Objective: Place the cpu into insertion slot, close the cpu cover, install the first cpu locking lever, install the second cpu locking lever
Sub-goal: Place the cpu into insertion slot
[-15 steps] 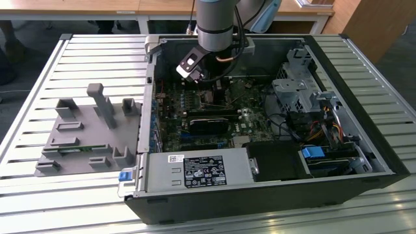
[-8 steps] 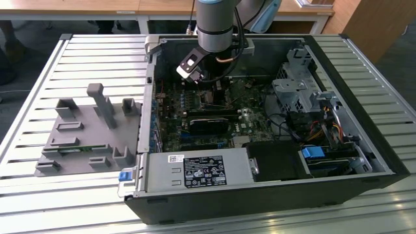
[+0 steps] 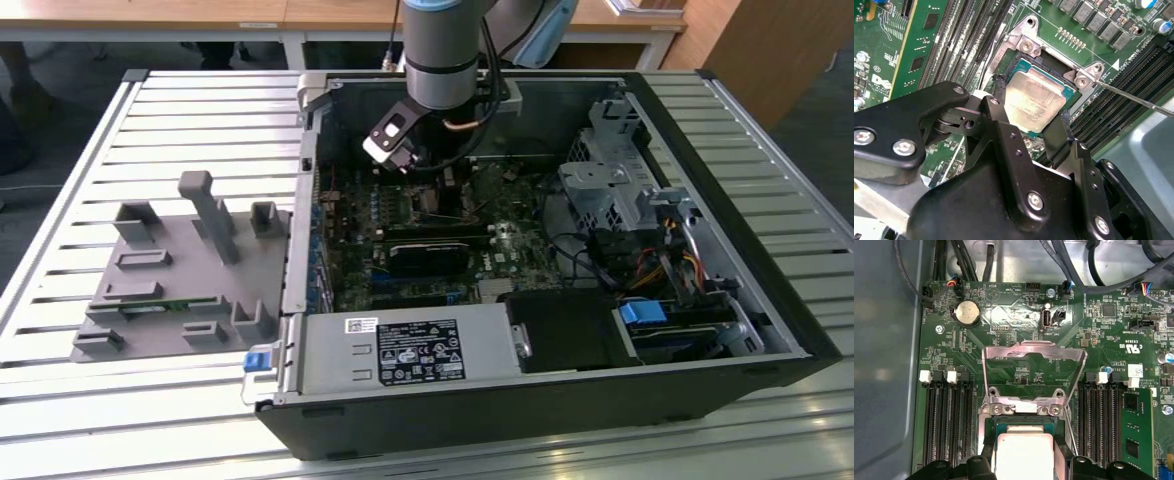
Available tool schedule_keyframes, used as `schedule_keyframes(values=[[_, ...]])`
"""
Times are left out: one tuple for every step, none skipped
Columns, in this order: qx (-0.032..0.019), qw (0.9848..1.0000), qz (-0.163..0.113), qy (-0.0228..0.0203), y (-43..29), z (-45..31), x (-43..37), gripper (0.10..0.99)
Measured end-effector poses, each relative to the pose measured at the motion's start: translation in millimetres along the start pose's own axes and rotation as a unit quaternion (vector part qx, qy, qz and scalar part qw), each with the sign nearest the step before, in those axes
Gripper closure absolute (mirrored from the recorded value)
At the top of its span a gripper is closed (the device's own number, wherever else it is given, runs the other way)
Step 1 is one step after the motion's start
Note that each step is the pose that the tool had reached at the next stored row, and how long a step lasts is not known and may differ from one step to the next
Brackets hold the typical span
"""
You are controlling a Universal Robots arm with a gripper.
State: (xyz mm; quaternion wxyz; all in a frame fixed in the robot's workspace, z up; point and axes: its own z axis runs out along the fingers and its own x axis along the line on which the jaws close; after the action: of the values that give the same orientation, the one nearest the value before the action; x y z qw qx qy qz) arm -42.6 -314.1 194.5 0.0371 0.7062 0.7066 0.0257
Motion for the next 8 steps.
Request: schedule_keyframes(values=[[0.0, 1.0, 0.0, 0.0, 0.2, 0.4, 0.0, 0.545], [0.0, 1.0, 0.0, 0.0, 0.4, 0.7, 0.0, 0.545], [0.0, 1.0, 0.0, 0.0, 0.6, 1.1, 0.0, 0.545], [0.0, 1.0, 0.001, -0.0001, 0.7, 1.4, 0.1, 0.545], [0.0, 1.0, 0.001, -0.0001, 0.6, 1.9, 0.1, 0.545], [0.0001, 1.0, 0.001, -0.0002, 0.6, 2.4, 0.0, 0.545], [0.0002, 1.0, 0.001, -0.0004, 0.5, 2.8, 0.0, 0.545], [0.0002, 1.0, 0.001, -0.0004, 0.5, 3.0, -0.1, 0.545]])
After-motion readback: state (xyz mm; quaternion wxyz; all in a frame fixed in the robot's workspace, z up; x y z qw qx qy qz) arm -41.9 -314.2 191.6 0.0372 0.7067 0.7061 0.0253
